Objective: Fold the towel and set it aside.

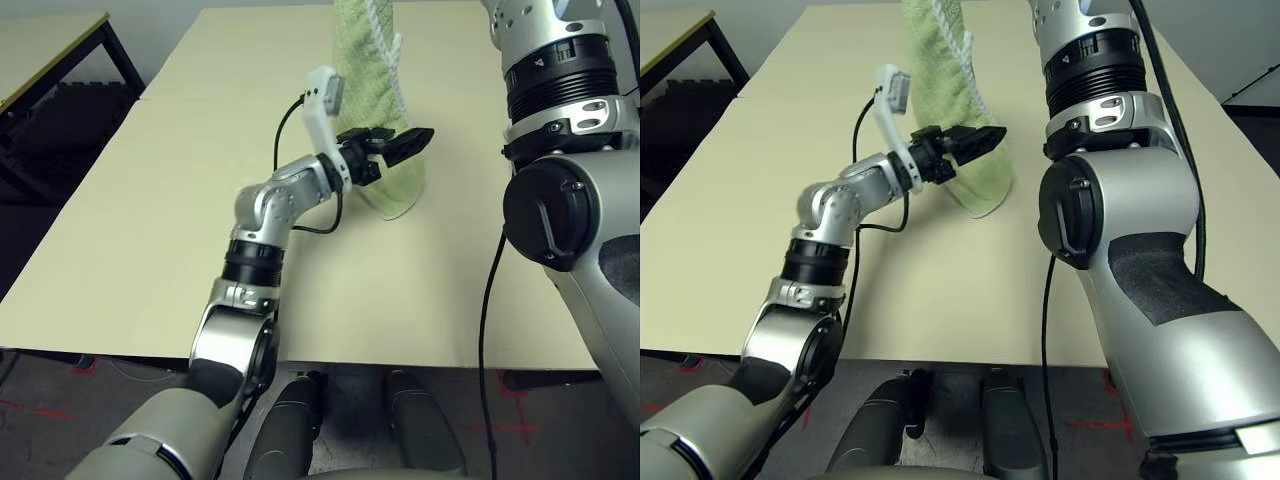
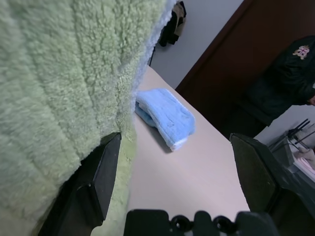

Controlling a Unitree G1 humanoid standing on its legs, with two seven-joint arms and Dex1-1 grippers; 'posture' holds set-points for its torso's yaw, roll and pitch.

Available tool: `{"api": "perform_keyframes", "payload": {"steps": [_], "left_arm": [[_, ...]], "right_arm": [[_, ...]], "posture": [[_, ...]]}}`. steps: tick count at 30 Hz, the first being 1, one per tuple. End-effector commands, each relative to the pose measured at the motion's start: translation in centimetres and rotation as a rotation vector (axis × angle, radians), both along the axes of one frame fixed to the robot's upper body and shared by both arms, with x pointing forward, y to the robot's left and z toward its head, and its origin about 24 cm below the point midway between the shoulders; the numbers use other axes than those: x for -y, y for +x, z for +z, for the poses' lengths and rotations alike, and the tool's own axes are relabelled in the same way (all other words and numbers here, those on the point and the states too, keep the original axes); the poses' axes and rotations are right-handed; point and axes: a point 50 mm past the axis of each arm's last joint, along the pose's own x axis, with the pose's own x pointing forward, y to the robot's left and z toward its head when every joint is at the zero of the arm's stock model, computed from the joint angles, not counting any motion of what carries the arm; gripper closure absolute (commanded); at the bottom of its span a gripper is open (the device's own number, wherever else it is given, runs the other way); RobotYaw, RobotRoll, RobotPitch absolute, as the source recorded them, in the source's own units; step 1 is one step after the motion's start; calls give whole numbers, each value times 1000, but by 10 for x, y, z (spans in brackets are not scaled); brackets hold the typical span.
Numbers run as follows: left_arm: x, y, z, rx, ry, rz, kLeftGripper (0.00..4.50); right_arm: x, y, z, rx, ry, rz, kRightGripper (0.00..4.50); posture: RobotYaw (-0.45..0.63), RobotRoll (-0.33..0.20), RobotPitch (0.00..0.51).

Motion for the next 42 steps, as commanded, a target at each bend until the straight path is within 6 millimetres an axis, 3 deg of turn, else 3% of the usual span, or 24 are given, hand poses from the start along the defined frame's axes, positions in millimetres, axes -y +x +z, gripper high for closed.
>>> {"api": "perform_keyframes", "payload": {"steps": [1,7,10,15,18,21,25,31,34,42], "left_arm": [[-7,4,-8,-13,43,29,11],[-60,5,-24,-41,118,138,11],[-107,8,-31,-45,166,254,11],[-143,12,-31,-43,201,352,11],[-155,17,-30,-17,227,422,11],[-147,16,-23,28,205,396,11],[-106,-11,-15,128,260,213,11],[-67,-40,-17,238,464,224,11],[-60,-44,-23,225,513,246,11],[-59,-26,-52,144,652,405,11]], "right_arm": [[2,-2,6,27,-10,-22,4500],[14,-1,8,35,-8,-60,4500],[28,-1,12,46,-14,-104,4500],[42,-3,16,57,-26,-146,4500],[45,-5,19,65,-30,-154,4500],[43,-6,19,66,-32,-146,4500],[34,-6,17,62,-41,-117,4500],[28,-4,13,48,-39,-103,4500],[26,-3,11,41,-39,-99,4500],[21,-4,13,46,-33,-81,4500]], "posture": [[-57,0,164],[-55,0,165],[-50,0,166],[-63,0,163],[-65,0,163],[-61,0,163],[-51,0,166],[-34,0,168],[-34,0,168],[-32,0,169]]}}
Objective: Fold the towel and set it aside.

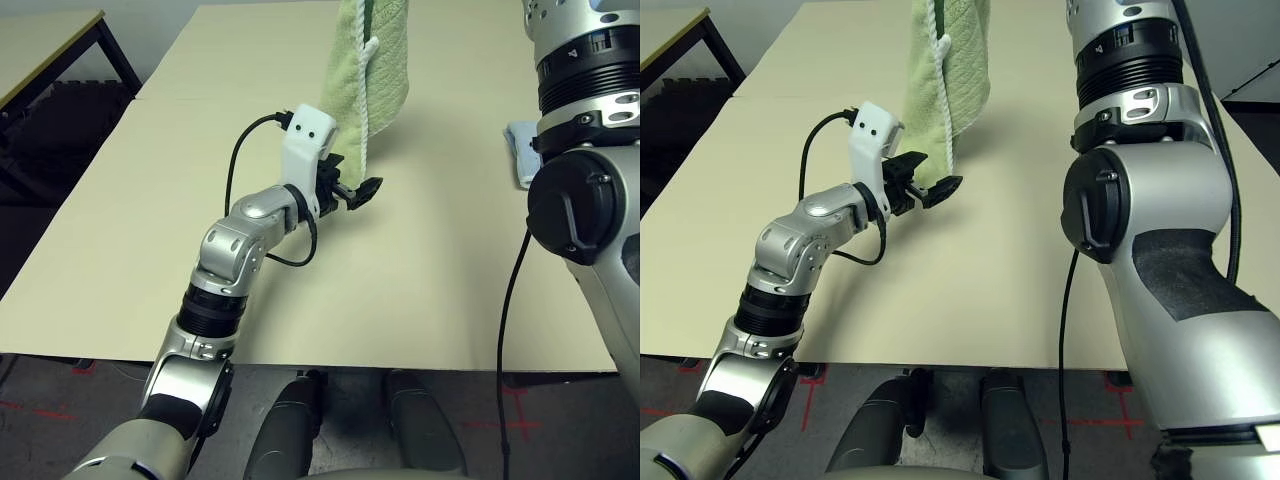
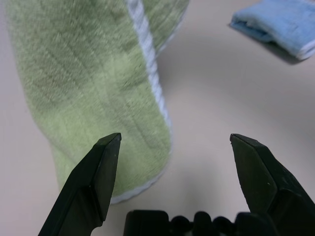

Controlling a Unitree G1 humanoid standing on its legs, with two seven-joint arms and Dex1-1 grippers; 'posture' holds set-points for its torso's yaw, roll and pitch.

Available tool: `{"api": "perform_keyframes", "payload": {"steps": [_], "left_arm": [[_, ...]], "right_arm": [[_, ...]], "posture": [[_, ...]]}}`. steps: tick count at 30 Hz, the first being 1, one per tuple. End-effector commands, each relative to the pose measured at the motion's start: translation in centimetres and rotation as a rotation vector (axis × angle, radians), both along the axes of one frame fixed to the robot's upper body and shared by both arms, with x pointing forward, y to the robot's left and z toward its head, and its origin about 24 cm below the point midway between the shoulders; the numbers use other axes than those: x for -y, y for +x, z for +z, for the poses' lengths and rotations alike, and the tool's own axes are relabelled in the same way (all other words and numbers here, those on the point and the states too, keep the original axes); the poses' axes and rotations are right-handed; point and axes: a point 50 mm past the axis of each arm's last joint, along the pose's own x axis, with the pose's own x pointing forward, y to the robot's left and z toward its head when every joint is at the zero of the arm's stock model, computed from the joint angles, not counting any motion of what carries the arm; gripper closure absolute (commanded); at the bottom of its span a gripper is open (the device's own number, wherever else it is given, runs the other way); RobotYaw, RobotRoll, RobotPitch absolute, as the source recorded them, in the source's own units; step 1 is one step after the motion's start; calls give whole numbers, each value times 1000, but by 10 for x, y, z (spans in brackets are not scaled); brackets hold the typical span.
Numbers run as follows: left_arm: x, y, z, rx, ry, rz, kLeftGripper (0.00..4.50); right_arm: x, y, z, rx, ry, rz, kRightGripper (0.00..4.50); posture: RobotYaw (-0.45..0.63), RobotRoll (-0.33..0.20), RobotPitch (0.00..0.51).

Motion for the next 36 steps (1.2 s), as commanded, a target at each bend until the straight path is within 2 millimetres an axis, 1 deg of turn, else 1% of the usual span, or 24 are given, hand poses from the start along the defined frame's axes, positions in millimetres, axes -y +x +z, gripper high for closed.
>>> {"api": "perform_keyframes", "payload": {"steps": [1,3,6,8,13,17,22,26,31,36], "left_arm": [[2,6,-15,-28,48,44,11],[7,7,-15,-37,29,32,11],[20,4,-6,-57,-37,-13,11],[23,4,-5,-56,-38,-19,11],[27,7,-9,-52,2,-20,11],[30,8,-19,-58,48,-28,11],[31,13,-42,-59,154,3,11],[30,20,-47,-28,202,43,11],[24,31,-44,52,239,120,11],[27,35,-35,101,192,148,11]], "right_arm": [[-3,-4,7,27,6,12,4500],[-3,-4,7,27,5,11,4500],[-2,-4,7,25,4,7,4500],[-2,-3,6,23,4,3,4500],[-2,-5,11,37,20,3,4500],[-3,-5,13,42,20,4,4500],[-3,-5,12,38,21,8,4500],[-4,-5,12,36,21,10,4500],[-4,-5,12,34,22,12,4500],[-4,-4,11,32,21,11,4500]], "posture": [[-34,0,171],[-37,0,172],[-39,0,173],[-39,0,173],[-39,0,173],[-35,0,180],[-35,0,182],[-37,0,184],[-40,0,185],[-38,0,185]]}}
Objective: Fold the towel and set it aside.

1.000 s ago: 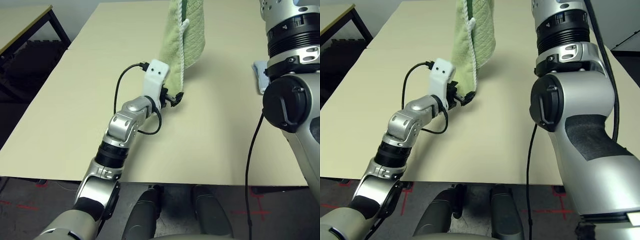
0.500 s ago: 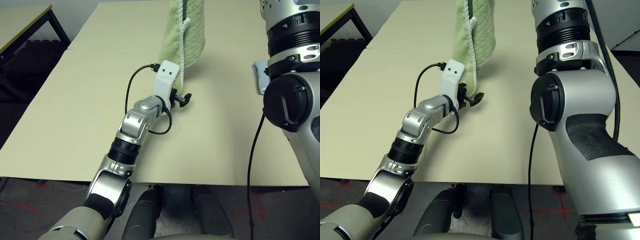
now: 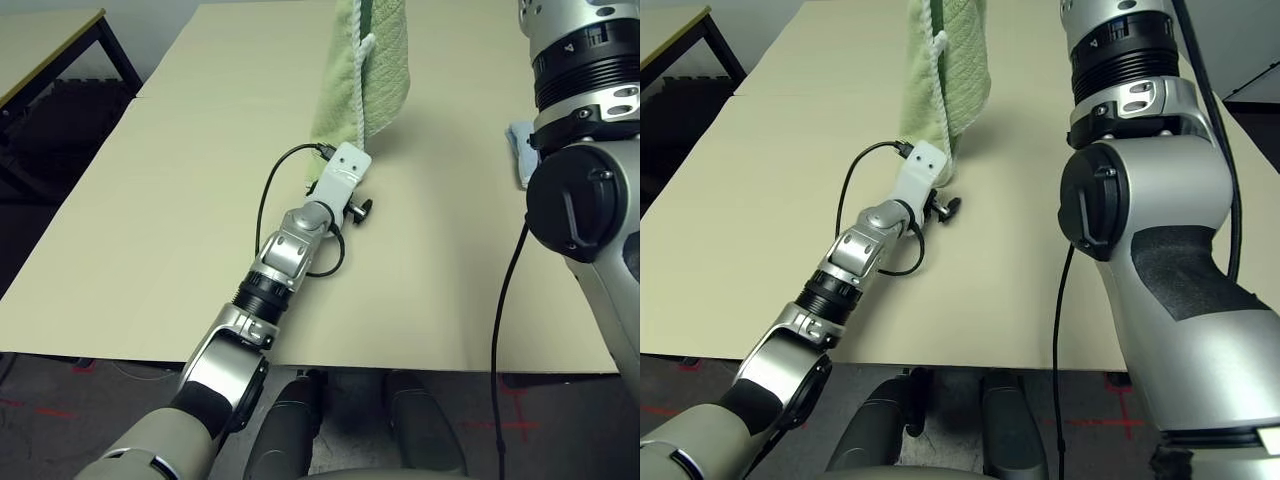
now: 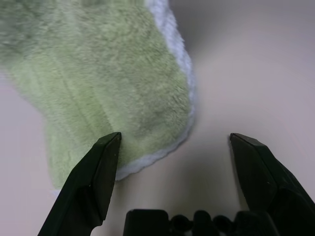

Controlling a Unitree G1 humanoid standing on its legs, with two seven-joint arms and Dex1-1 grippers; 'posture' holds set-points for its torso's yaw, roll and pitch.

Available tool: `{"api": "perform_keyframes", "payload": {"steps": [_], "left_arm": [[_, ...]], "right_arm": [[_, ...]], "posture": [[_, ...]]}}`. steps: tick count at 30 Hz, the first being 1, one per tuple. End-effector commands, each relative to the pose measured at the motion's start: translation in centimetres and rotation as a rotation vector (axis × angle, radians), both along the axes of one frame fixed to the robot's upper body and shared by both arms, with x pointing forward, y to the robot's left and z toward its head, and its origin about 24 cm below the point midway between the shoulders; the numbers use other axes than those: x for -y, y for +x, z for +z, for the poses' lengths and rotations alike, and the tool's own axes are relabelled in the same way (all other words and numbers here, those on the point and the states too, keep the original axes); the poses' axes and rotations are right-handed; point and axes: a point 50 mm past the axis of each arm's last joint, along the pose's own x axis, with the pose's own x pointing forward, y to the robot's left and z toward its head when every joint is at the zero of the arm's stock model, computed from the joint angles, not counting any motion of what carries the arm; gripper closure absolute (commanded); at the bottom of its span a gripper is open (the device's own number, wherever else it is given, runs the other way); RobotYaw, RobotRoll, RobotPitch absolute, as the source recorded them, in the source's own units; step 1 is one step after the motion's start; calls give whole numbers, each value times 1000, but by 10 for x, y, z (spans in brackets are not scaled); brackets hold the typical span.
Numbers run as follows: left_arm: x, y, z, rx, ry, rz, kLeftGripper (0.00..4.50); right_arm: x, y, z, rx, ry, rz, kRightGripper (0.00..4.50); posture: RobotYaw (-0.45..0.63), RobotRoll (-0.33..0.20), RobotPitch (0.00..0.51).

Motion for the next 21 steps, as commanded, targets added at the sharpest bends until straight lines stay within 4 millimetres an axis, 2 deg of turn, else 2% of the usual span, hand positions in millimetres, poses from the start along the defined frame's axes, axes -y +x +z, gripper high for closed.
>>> {"api": "perform_keyframes", "payload": {"steps": [1,7,12,15,17,20,21], "left_arm": [[5,2,6,31,-22,2,11],[14,2,15,28,-74,-3,11],[16,1,14,16,-75,-11,11],[14,0,8,-10,-54,-18,891],[10,-1,4,-20,-46,-11,749],[7,-2,0,-34,-40,-1,20],[6,-2,-1,-39,-38,1,20]], "right_arm": [[-1,-4,7,22,12,8,4500],[-1,-3,6,18,10,7,4500],[-1,-3,5,17,10,5,4500],[-1,-3,5,19,10,5,4500],[-1,-3,5,19,10,5,4500],[-1,-3,6,20,10,5,4500],[-1,-3,6,20,10,6,4500]], "posture": [[-38,0,185],[-39,0,185],[-41,0,185],[-41,0,185],[-41,0,185],[-37,0,186],[-37,0,186]]}}
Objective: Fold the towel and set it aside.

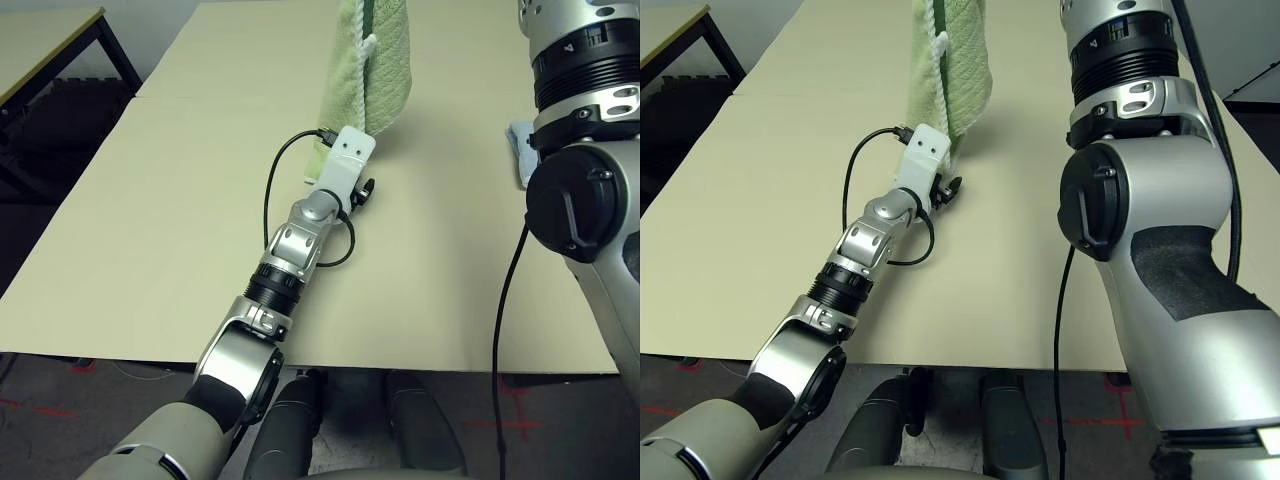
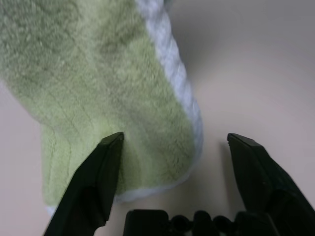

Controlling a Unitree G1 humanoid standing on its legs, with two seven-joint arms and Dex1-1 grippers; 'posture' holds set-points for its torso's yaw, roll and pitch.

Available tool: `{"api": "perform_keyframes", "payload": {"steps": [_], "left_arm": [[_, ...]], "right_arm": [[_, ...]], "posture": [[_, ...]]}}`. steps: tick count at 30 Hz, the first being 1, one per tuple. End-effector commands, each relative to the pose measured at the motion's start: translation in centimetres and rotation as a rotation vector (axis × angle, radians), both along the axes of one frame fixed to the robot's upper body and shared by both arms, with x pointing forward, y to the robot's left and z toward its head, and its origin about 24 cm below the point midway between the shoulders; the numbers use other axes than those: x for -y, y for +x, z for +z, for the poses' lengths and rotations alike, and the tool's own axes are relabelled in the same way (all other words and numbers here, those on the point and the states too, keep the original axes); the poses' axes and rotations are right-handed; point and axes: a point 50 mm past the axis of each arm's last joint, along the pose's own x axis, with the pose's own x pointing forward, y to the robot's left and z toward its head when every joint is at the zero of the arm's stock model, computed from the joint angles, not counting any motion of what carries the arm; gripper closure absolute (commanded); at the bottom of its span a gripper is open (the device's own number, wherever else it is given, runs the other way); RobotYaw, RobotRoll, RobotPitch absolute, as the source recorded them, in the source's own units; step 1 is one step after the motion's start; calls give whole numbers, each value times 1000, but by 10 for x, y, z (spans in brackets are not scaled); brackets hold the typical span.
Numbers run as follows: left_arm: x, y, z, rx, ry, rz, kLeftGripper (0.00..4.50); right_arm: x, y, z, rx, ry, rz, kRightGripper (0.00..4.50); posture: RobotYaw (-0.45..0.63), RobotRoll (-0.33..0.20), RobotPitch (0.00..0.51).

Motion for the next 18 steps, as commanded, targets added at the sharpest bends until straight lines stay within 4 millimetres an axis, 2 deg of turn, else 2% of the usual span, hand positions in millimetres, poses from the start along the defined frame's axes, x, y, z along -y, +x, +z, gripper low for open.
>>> {"api": "perform_keyframes", "payload": {"steps": [1,7,15,18], "left_arm": [[-2,-3,-8,-33,14,-1,20],[-5,-9,-14,-60,18,-5,20],[-3,-10,-12,-65,0,3,20],[-3,-9,-9,-62,-15,21,595]], "right_arm": [[0,-3,6,21,11,5,4500],[0,-3,6,21,10,7,4500],[0,-3,6,19,10,8,4500],[0,-3,5,18,10,8,4500]], "posture": [[-37,0,186],[-34,0,187],[-33,0,188],[-34,0,190]]}}
